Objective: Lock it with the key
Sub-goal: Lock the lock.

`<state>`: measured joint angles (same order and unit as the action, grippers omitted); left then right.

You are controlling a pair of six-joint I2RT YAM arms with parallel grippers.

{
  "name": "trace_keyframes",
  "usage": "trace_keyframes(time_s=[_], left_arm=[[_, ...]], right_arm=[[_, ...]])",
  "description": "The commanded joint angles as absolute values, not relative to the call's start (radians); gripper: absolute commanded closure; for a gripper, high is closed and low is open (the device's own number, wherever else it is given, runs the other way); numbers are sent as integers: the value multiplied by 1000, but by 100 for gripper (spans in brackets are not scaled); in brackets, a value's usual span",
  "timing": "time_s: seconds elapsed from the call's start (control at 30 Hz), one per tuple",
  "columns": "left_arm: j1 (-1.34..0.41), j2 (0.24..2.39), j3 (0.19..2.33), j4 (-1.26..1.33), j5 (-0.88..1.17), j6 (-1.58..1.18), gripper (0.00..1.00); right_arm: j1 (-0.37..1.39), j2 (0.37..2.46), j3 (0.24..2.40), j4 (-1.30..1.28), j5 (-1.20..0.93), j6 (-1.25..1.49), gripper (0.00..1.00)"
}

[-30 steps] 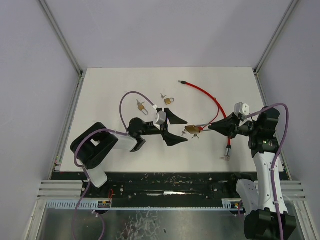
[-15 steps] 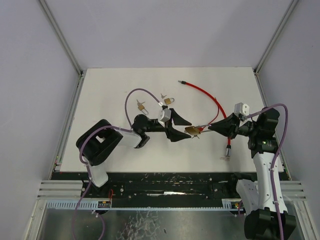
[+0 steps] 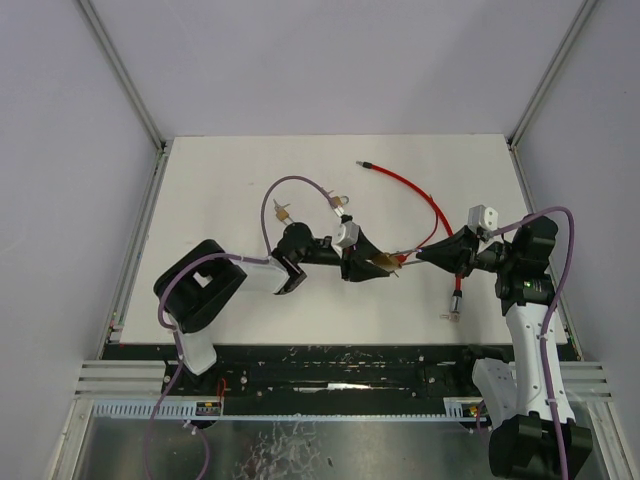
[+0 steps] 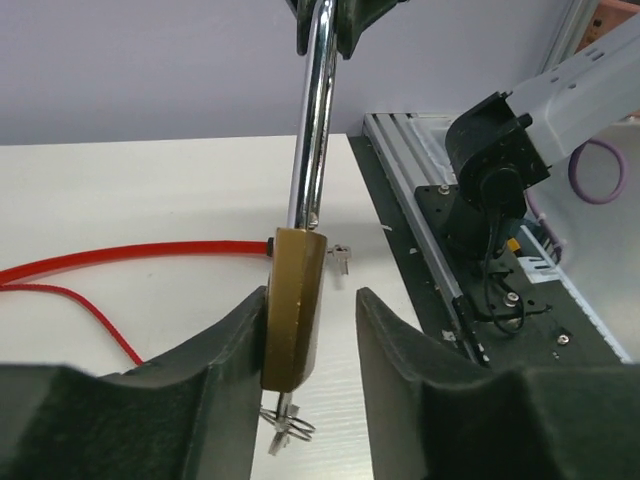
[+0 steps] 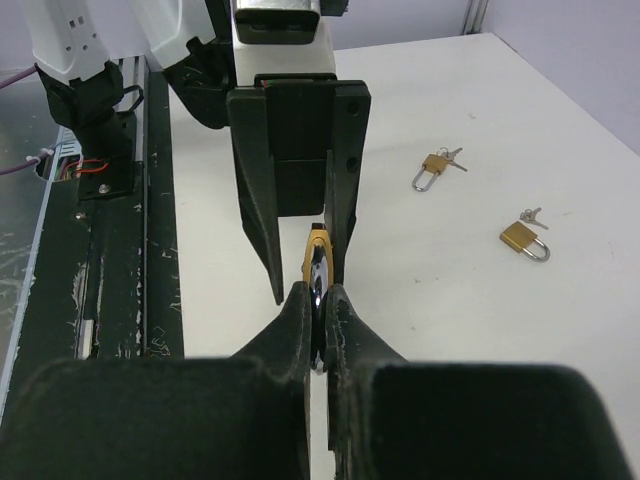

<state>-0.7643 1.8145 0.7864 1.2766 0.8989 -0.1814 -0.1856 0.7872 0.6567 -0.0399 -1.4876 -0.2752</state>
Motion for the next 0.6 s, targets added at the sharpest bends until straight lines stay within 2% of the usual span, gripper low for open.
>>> trace_keyframes(time_s=[0.0,0.03,0.1,0.13,0.27,0.4,0.57], left_arm=[[-769,1808,829,1204,929,-113,68],[-769,1806,828,1203,932,-109,74],[-769,1796,825,1193,930,-97,93],[-769,1790,819,1186,917,-89,98],[-769,1737,777,1164,851,-22,99],[-772,1716,757,1144,818,23,99],[-819,1682,759,984,689,211,99]], right_arm=[[-187,779,669,29,-1549,-258,100],[-188,781,668,30,-1549,-258,100],[-188,783,664,34,-1549,-254,100],[-189,784,662,36,-1549,-253,100],[-189,782,656,-6,-1502,-296,100],[-187,807,769,-463,-1366,-749,100],[-180,856,820,-682,-1253,-1038,100]])
